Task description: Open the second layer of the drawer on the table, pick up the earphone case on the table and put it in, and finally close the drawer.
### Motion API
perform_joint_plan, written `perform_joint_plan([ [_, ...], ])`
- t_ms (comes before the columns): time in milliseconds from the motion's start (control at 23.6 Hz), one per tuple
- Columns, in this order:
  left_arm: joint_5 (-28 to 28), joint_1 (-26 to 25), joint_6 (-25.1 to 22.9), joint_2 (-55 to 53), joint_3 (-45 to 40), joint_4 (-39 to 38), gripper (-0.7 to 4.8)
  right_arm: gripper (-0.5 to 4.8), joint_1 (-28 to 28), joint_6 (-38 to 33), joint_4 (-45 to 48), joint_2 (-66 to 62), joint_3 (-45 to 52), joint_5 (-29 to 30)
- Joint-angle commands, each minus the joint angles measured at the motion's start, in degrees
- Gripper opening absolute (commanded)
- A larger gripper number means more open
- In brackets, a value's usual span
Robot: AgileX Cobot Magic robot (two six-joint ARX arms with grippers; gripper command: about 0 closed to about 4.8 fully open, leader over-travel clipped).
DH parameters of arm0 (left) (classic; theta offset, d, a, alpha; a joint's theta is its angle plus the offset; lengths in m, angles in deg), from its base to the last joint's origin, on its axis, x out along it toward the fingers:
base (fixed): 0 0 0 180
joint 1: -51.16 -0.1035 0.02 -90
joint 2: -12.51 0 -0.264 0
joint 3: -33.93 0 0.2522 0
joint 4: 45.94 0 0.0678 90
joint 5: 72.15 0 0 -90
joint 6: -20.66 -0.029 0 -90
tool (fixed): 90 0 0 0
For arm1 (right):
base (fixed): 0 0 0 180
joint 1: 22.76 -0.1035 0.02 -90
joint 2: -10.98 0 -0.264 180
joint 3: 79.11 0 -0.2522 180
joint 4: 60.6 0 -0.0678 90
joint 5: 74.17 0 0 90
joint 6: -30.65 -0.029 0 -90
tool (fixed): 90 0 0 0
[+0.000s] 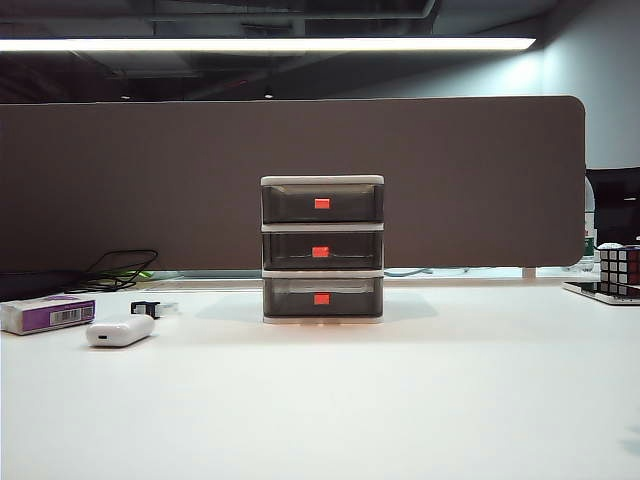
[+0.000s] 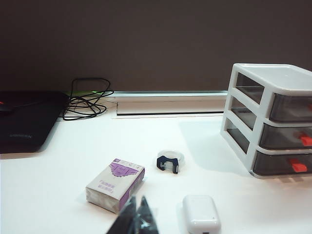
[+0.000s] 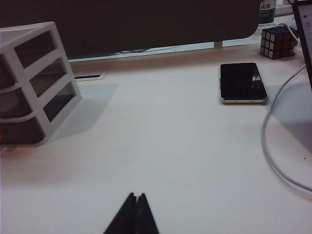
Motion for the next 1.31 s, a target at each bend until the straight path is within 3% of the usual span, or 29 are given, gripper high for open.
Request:
perform_joint_plan([
  [42, 0.17, -0.07, -0.22, -0.02, 0.35, 0.37, -0.05, -0.05, -0.04, 0.13, 1.01, 0.11, 0.28, 0.04],
  [424, 0.37, -0.04, 0.20, -0.02, 0.35, 0.37, -0.05, -0.05, -0.09, 0.11, 1.01, 0.11, 0.28, 0.11],
  [466, 0.70, -0.04, 1.95, -0.02, 0.35, 0.37, -0.05, -0.05, -0.26, 0.09, 1.01, 0.11, 0.28, 0.94],
  [551, 5.14, -0.04, 8.31, -0.02, 0.35, 0.31, -0.05, -0.05, -0.28, -0.39, 1.01, 0.11, 0.28, 7.48],
  [636, 16.98, -0.02, 16.52, -0.02, 0.37, -0.61, -0.05, -0.05, -0.28, -3.34, 0.96, 0.11, 0.28, 20.11],
  [763, 24.72, -0.02, 19.69, -0.02, 0.37, -5.68, -0.05, -0.05, -0.31, -4.83, 0.15, 0.11, 0.28, 31.56],
  [847, 28.28, -0.02, 19.19, -0.02, 0.37, -7.39, -0.03, -0.05, -0.31, -4.85, -1.22, 0.11, 0.28, 34.95],
  [974, 26.86, -0.02, 19.78, -0.02, 0.37, -7.34, -0.02, -0.05, -0.33, -4.87, -1.11, 0.11, 0.28, 36.09],
  [1102, 24.37, -0.02, 25.31, -0.02, 0.37, -7.32, 0.19, -0.05, -0.35, -9.97, -1.14, 0.11, 0.28, 36.09],
  [1229, 29.38, 0.61, 25.68, -0.02, 0.39, -7.21, 0.30, -0.05, -0.37, -13.92, -1.03, 0.11, 0.28, 37.35],
  [1313, 27.74, 3.80, 25.68, -0.02, 0.39, -6.97, 0.21, -0.05, -1.03, -15.23, 0.20, 0.11, 0.26, 38.05],
])
